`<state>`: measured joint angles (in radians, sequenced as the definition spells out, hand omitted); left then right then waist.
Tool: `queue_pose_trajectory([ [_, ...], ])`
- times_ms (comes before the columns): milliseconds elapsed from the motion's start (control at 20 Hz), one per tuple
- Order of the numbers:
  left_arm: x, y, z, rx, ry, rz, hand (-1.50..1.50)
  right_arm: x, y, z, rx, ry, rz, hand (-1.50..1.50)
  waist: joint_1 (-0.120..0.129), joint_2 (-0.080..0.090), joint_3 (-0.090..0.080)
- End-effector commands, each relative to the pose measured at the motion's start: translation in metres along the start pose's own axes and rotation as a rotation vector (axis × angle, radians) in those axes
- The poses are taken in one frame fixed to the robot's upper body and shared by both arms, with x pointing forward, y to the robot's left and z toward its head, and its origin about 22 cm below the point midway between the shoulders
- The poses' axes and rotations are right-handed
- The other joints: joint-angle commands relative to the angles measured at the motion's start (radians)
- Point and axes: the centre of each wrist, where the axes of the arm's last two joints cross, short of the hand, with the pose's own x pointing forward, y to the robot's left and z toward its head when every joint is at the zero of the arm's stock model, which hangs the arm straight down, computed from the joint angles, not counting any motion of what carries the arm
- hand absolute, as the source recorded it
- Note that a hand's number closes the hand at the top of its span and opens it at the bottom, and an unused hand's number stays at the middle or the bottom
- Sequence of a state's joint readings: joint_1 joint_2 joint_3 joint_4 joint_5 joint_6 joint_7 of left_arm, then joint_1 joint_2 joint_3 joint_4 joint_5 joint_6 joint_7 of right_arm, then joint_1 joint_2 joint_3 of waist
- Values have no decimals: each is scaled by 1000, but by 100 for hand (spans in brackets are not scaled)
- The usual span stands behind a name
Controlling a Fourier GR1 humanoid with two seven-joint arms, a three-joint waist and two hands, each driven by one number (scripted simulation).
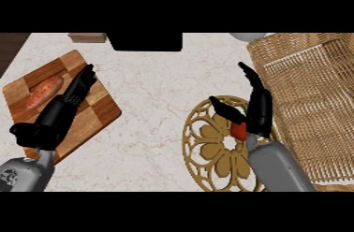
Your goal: Pick the bell pepper from the placemat and place it in the basket
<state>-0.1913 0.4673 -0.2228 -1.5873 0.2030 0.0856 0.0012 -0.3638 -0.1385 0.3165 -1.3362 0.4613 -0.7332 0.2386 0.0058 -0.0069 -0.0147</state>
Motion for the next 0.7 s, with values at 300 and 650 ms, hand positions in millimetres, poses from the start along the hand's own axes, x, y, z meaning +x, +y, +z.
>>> queue_pose_trajectory([
  [300, -10, 5, 7, 14, 43, -8, 0, 8, -33, -57, -95, 205, 566, -150, -50, -27, -1],
  [650, -12, -1, 10, 18, 35, 4, 0, 79, -15, -49, 261, 440, 734, -150, -45, -29, 7],
])
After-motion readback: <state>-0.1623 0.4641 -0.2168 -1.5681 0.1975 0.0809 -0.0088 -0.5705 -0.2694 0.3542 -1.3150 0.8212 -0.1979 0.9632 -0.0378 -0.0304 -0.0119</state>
